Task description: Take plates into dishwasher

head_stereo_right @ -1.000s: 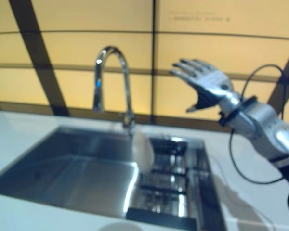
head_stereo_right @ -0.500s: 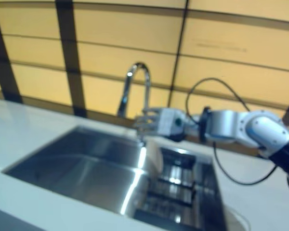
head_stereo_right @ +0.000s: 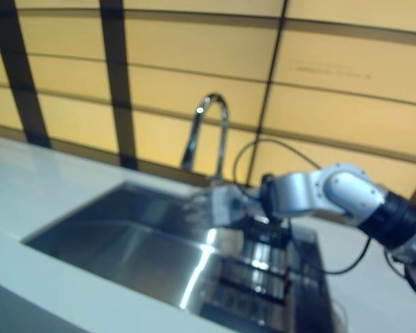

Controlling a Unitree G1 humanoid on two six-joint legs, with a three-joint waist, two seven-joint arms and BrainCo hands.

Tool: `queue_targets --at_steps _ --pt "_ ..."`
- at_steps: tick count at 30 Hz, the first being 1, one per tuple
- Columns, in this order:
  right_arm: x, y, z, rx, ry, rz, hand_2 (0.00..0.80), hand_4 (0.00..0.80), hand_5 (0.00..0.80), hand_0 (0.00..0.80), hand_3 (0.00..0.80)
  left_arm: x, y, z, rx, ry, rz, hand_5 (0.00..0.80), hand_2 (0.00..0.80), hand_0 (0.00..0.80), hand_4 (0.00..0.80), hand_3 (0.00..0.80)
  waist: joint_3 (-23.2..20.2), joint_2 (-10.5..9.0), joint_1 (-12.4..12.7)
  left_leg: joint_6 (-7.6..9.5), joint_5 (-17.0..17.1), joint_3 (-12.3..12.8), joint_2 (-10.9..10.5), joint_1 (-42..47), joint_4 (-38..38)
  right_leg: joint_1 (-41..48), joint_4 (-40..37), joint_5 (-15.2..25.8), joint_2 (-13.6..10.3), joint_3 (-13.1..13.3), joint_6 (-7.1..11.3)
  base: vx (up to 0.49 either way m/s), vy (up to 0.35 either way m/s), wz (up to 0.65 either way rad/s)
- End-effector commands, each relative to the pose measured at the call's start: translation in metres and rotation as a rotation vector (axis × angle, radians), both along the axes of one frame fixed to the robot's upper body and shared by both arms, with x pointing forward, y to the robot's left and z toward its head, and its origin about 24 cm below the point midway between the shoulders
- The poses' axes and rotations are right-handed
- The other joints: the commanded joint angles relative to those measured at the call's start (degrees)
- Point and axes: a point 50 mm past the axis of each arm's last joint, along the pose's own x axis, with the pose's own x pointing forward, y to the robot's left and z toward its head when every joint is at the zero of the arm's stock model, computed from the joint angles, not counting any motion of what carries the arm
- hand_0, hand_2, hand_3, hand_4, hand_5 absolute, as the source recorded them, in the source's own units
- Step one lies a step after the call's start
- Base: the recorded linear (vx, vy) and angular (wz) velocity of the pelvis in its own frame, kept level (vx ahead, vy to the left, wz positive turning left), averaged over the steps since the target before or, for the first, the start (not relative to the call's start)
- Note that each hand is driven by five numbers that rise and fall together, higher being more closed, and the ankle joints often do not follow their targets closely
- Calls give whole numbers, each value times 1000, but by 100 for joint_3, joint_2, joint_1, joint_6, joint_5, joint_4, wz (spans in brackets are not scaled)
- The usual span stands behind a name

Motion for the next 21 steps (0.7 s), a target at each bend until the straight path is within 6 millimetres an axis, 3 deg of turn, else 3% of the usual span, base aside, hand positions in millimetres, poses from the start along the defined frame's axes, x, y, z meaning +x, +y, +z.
queue_targets --at_steps 1,12,21 --pt "8 -1 14 -7 11 -57 0 0 0 0 0 11 5 3 23 2 -54 0 0 0 0 0 -32 -218 228 31 -251 258 -126 -74 -22 392 14 -514 -65 -189 366 0 0 0" --pt "15 1 7 -15 80 -130 0 0 0 0 0 8 4 2 22 9 -38 0 0 0 0 0 8 -268 316 21 -224 204 -122 -97 -22 423 7 -547 -48 -261 335 0 2 1" --pt "35 -3 0 40 114 -262 0 0 0 0 0 7 5 2 25 11 -32 0 0 0 0 0 58 -289 349 20 -208 192 -125 -94 -22 441 7 -548 -48 -296 331 0 0 0"
